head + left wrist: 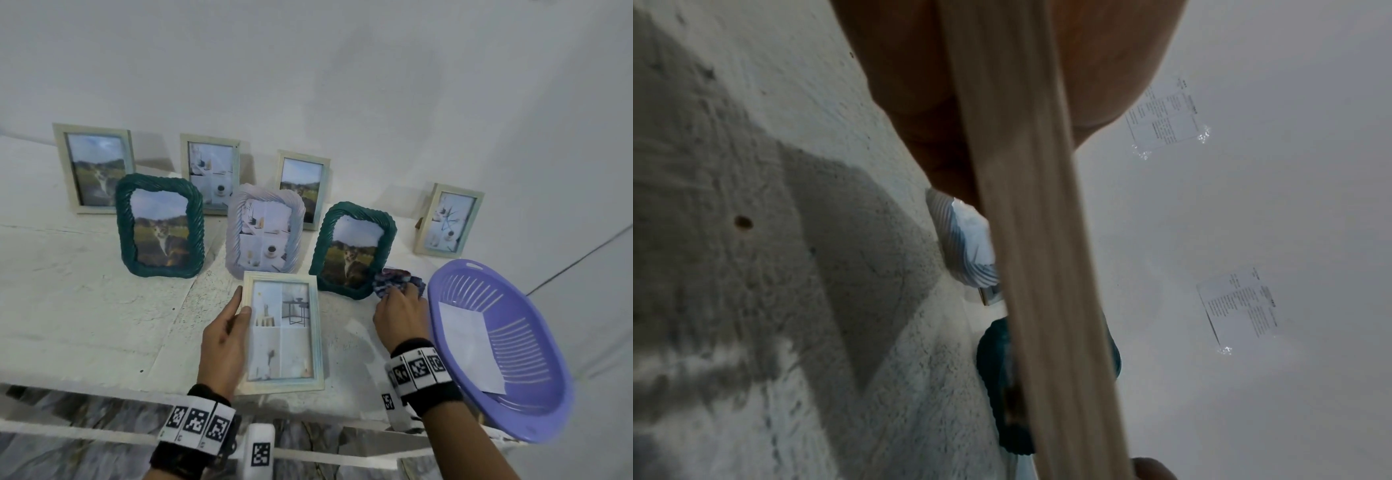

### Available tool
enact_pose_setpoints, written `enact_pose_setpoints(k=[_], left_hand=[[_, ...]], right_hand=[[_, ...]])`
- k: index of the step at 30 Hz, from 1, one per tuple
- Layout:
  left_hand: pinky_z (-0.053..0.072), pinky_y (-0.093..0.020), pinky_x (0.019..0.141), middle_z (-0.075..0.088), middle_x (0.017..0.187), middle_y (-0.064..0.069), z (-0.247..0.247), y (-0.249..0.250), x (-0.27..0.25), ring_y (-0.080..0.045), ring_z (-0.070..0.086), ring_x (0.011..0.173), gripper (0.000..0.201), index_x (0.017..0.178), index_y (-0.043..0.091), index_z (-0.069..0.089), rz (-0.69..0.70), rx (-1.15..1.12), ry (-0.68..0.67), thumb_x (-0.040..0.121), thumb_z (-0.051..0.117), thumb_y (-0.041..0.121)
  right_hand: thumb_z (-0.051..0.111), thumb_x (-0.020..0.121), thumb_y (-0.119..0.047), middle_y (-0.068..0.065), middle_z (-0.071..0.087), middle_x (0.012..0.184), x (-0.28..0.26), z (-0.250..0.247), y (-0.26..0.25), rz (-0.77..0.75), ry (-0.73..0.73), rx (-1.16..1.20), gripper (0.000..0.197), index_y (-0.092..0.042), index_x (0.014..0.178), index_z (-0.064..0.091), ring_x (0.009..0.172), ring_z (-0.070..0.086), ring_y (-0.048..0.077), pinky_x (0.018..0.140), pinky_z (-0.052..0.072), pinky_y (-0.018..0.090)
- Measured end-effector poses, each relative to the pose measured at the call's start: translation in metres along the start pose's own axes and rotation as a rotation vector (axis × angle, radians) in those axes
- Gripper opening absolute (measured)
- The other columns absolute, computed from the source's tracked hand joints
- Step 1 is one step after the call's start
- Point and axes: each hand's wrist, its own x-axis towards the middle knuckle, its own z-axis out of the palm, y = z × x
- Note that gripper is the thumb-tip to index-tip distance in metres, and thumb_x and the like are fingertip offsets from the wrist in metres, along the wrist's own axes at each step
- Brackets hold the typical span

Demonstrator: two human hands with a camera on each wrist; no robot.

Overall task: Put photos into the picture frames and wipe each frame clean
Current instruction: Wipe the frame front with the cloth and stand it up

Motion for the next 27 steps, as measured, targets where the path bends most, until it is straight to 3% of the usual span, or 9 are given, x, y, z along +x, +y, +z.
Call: enact_pose_setpoints(k=[4, 8, 11, 15, 19, 21, 23, 25, 27], left_hand=[[0.04, -0.004, 0.088, 0.055, 0.133, 0.012, -0.002, -0.001, -0.002, 0.017, 0.051, 0.107, 0.041, 0.14, 0.019, 0.048, -0.002, -0.007, 0.002, 0.099, 0.049, 0.014], [0.04, -0.001, 0.084, 0.054, 0.132, 0.013, 0.0, -0.001, -0.005, 0.021, 0.051, 0.103, 0.04, 0.139, 0.02, 0.048, -0.004, -0.009, -0.004, 0.099, 0.05, 0.014], [0.04, 0.003, 0.079, 0.054, 0.13, 0.013, 0.003, -0.001, -0.007, 0.025, 0.051, 0.099, 0.041, 0.139, 0.019, 0.048, -0.007, -0.014, -0.014, 0.099, 0.049, 0.013], [0.039, 0.004, 0.08, 0.054, 0.131, 0.012, 0.006, -0.002, -0.008, 0.026, 0.049, 0.098, 0.041, 0.14, 0.018, 0.047, -0.009, -0.007, -0.031, 0.099, 0.049, 0.012], [0.037, 0.006, 0.076, 0.055, 0.114, 0.025, 0.012, 0.003, -0.008, 0.028, 0.051, 0.093, 0.039, 0.138, 0.021, 0.047, 0.001, -0.003, -0.048, 0.1, 0.047, 0.011], [0.039, 0.004, 0.075, 0.058, 0.107, 0.031, 0.013, 0.004, -0.008, 0.026, 0.053, 0.092, 0.037, 0.135, 0.025, 0.049, -0.004, 0.007, -0.048, 0.1, 0.047, 0.013], [0.045, -0.005, 0.075, 0.068, 0.098, 0.026, 0.014, 0.007, -0.007, 0.017, 0.06, 0.09, 0.033, 0.13, 0.03, 0.052, -0.01, 0.004, -0.051, 0.101, 0.047, 0.016], [0.047, -0.012, 0.072, 0.072, 0.098, 0.01, 0.017, 0.009, -0.006, 0.005, 0.066, 0.086, 0.03, 0.127, 0.03, 0.052, -0.009, 0.0, -0.043, 0.1, 0.048, 0.018], [0.048, -0.01, 0.062, 0.071, 0.092, 0.004, 0.023, 0.013, -0.007, 0.002, 0.067, 0.075, 0.025, 0.124, 0.022, 0.05, -0.017, -0.031, -0.032, 0.1, 0.048, 0.015]], right_hand=[[0.044, 0.093, -0.016, 0.024, 0.04, 0.136, 0.027, 0.021, 0.006, 0.069, -0.096, 0.058, 0.036, 0.003, 0.122, 0.048, 0.135, 0.024, 0.037, 0.108, 0.027, 0.042], [0.046, 0.092, -0.015, 0.03, 0.019, 0.149, 0.046, 0.049, 0.017, 0.097, -0.11, 0.131, 0.059, 0.008, 0.141, 0.023, 0.139, 0.017, 0.042, 0.117, 0.015, 0.044], [0.048, 0.09, -0.013, 0.029, 0.013, 0.152, 0.053, 0.064, 0.023, 0.124, -0.127, 0.172, 0.07, 0.007, 0.146, 0.011, 0.142, 0.014, 0.042, 0.118, 0.012, 0.043], [0.046, 0.09, -0.01, 0.027, 0.005, 0.155, 0.051, 0.068, 0.024, 0.151, -0.119, 0.266, 0.072, 0.002, 0.149, 0.006, 0.143, 0.006, 0.042, 0.118, 0.011, 0.044], [0.039, 0.093, -0.013, 0.027, -0.002, 0.155, 0.032, 0.057, 0.018, 0.134, -0.09, 0.328, 0.068, -0.003, 0.15, 0.004, 0.144, 0.002, 0.042, 0.117, 0.011, 0.046], [0.039, 0.095, -0.017, 0.026, 0.012, 0.154, 0.012, 0.047, 0.01, 0.038, 0.034, 0.344, 0.059, -0.006, 0.149, 0.017, 0.142, 0.014, 0.039, 0.117, 0.017, 0.045], [0.042, 0.098, -0.022, 0.019, 0.044, 0.139, -0.01, 0.035, 0.004, -0.05, 0.137, 0.517, 0.046, -0.007, 0.141, 0.039, 0.127, 0.042, 0.032, 0.105, 0.036, 0.037], [0.044, 0.1, -0.024, 0.008, 0.064, 0.112, -0.029, 0.021, -0.005, -0.041, -0.038, 0.952, 0.036, -0.009, 0.132, 0.051, 0.101, 0.06, 0.022, 0.085, 0.045, 0.027], [0.043, 0.102, -0.024, 0.009, 0.07, 0.1, -0.044, 0.014, -0.012, 0.054, -0.382, 1.453, 0.029, -0.011, 0.122, 0.058, 0.087, 0.065, 0.021, 0.075, 0.051, 0.03]])
